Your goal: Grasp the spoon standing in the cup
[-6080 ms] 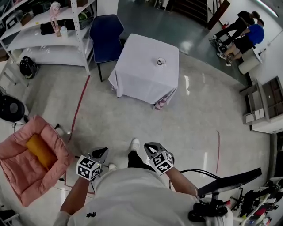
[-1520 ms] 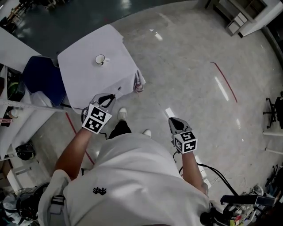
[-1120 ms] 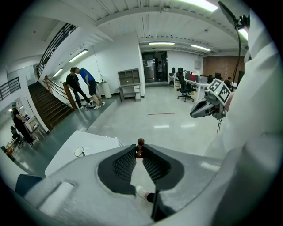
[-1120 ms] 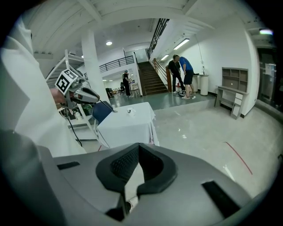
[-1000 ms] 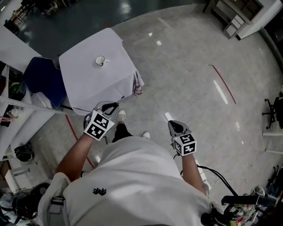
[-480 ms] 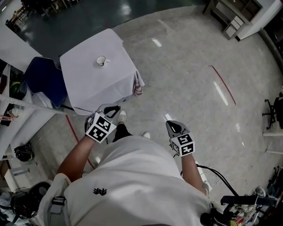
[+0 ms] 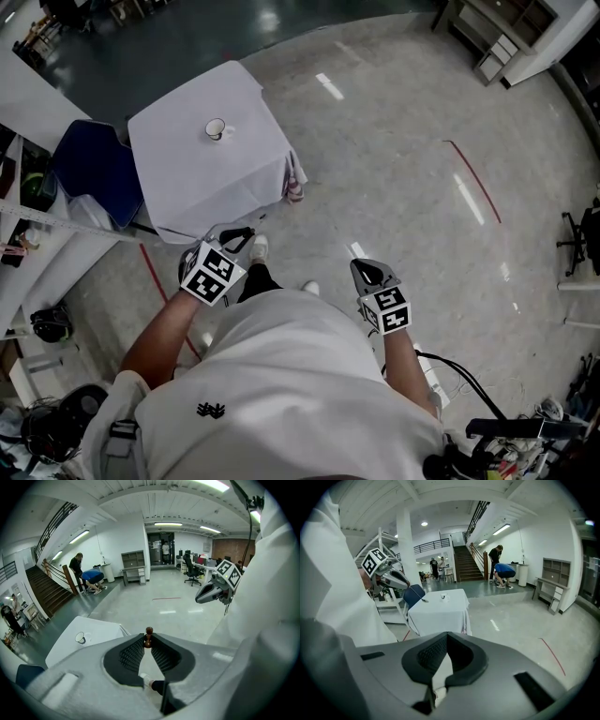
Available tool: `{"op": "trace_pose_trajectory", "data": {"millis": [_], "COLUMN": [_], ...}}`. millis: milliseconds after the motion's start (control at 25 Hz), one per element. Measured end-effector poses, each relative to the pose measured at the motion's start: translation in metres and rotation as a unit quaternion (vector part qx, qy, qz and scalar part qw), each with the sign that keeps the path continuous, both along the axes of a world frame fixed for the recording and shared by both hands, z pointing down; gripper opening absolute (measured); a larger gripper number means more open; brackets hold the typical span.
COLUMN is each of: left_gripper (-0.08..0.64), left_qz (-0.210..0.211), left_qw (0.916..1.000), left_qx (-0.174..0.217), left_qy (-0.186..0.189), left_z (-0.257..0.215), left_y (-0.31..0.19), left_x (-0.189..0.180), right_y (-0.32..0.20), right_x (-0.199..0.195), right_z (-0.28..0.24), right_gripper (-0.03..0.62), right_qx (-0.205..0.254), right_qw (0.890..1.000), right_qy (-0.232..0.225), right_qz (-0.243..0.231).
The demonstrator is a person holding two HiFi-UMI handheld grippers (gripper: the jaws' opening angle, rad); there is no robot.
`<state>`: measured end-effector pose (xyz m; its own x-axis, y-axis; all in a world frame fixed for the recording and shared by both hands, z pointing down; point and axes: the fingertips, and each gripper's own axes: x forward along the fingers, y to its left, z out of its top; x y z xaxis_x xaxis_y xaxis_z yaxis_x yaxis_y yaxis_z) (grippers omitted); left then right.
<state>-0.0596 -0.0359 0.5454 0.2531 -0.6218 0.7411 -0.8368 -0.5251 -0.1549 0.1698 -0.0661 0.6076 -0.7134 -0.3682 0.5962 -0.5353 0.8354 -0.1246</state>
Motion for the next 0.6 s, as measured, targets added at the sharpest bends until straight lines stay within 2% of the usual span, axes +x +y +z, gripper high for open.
{"op": "trace_pose_trajectory", "data": {"millis": [600], "left_gripper": [0.052], "left_qz": [0.002], "left_qw": [1.0], "left_qx": [-0.003], "left_qy": [0.001], "left_z": [0.0007], "left_y": [-0.0068], "left_x": [-0.0036], "right_y": [-0.0068], "right_x": [-0.0024], "right_z": [0.0025], "right_gripper": [0.008], "right_qx": [0.0], "right_qw": [1.0], "right_qy": [0.001], "right_qz": [0.003]}}
